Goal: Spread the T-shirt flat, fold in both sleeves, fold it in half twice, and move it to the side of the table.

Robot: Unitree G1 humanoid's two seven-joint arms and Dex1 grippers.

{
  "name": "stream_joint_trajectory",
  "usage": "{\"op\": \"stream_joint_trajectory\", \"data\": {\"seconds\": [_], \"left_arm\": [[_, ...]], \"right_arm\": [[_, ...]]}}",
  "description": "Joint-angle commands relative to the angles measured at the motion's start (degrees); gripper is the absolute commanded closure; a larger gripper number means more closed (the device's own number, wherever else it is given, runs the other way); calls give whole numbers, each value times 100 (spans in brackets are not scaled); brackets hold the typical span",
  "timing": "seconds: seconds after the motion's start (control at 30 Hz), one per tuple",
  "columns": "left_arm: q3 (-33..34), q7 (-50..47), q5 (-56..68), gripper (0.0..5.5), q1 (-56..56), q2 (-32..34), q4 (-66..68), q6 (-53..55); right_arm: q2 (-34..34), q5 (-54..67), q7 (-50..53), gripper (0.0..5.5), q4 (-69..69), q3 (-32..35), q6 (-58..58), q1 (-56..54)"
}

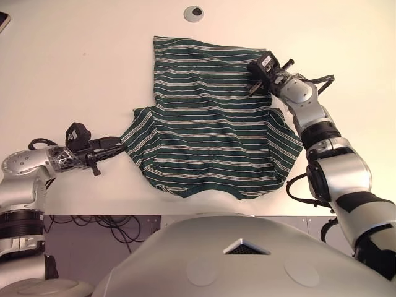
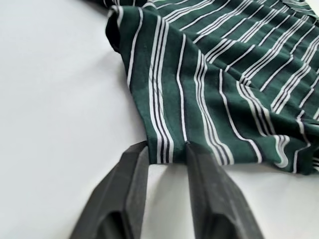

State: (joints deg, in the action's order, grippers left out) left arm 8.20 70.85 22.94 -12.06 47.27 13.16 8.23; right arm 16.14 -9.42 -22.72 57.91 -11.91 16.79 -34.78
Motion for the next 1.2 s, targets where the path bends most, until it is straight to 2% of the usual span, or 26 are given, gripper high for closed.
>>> {"op": "stream_joint_trajectory", "data": {"seconds": [0.03,0.17,0.3,0.47,0.6,0.77,0.9,1.0,1.13,1.2], "left_arm": [[110,-92,-13,496,200,-58,39,-86],[245,49,286,544,297,-103,-327,-53],[202,247,504,544,298,-85,-949,-30],[-491,286,265,544,608,-218,-1670,34],[-1439,77,-264,544,947,-501,-2154,159],[-2067,-221,-769,544,1045,-743,-2139,188],[-2248,-290,-978,550,842,-641,-2106,220],[-2291,-343,-1071,494,663,-604,-2087,134],[-2218,-500,-1064,427,386,-622,-2206,40],[-2029,-543,-866,423,263,-621,-2370,0]], "right_arm": [[-58,78,-5,550,-639,93,339,174],[11,159,-136,550,-1761,102,429,564],[141,209,-245,550,-2822,144,179,950],[335,296,-284,550,-3882,332,-347,1417],[432,1232,-504,550,-5407,924,-1801,2278],[539,2705,-665,550,-7248,1851,-3762,3874],[618,3331,-654,473,-7908,2520,-4607,5260],[661,3593,-709,415,-8326,2841,-4989,6100],[833,3751,-839,338,-8402,2924,-5338,6404],[897,3734,-862,322,-8244,2921,-5402,6374]]}}
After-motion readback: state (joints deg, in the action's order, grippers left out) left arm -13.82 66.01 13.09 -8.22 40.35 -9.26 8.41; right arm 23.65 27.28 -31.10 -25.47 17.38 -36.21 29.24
